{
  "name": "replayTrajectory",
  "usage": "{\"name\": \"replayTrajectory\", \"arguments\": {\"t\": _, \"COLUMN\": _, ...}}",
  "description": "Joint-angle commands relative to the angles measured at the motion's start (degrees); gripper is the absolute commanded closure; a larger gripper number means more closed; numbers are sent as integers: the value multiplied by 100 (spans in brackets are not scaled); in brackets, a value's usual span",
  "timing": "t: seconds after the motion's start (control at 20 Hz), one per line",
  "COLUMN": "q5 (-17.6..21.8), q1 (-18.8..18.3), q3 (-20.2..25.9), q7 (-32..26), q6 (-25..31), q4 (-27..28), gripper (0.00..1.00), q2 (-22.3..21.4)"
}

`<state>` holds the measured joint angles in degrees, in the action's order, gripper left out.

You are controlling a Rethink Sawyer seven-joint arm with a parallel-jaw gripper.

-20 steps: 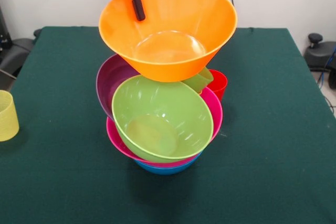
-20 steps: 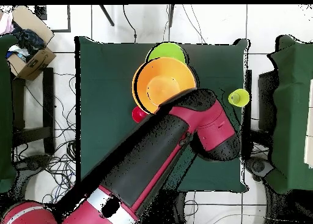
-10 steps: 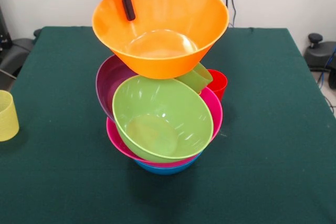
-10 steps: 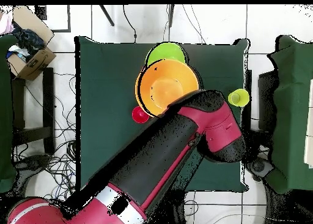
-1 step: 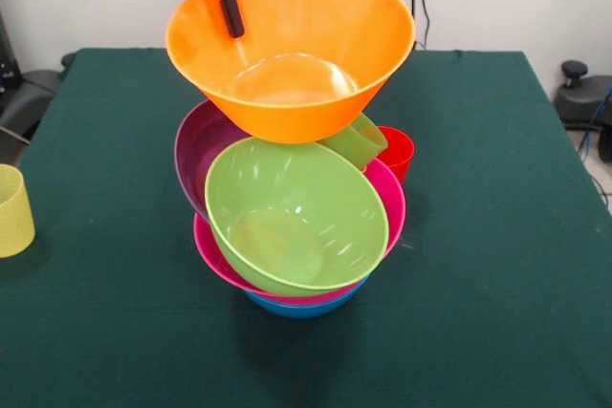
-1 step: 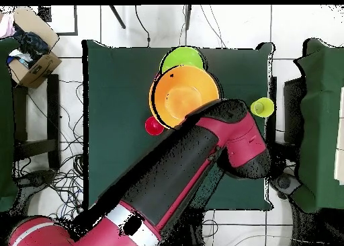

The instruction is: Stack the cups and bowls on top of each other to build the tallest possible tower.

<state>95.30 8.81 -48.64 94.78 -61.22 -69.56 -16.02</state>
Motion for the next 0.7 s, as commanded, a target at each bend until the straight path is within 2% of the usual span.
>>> {"name": "replayTrajectory", "arguments": {"t": 0.05, "q5": -276, "q1": -131, "q3": 1049, "q7": -1029, "q6": 534, "q4": -267, "gripper": 100, "q2": 117}}
{"name": "replayTrajectory", "arguments": {"t": 0.2, "q5": -316, "q1": -165, "q3": 1063, "q7": -785, "q6": 428, "q4": -257, "gripper": 100, "q2": 66}}
{"name": "replayTrajectory", "arguments": {"t": 0.45, "q5": -345, "q1": -214, "q3": 1172, "q7": -1289, "q6": 423, "q4": -261, "gripper": 100, "q2": 2}}
{"name": "replayTrajectory", "arguments": {"t": 0.6, "q5": -307, "q1": -182, "q3": 1123, "q7": -1116, "q6": 529, "q4": -223, "gripper": 100, "q2": 70}}
{"name": "replayTrajectory", "arguments": {"t": 0.65, "q5": -288, "q1": -167, "q3": 1109, "q7": -1088, "q6": 552, "q4": -216, "gripper": 0, "q2": 85}}
{"name": "replayTrajectory", "arguments": {"t": 0.7, "q5": -220, "q1": -154, "q3": 1133, "q7": -1368, "q6": 454, "q4": -254, "gripper": 0, "q2": 31}}
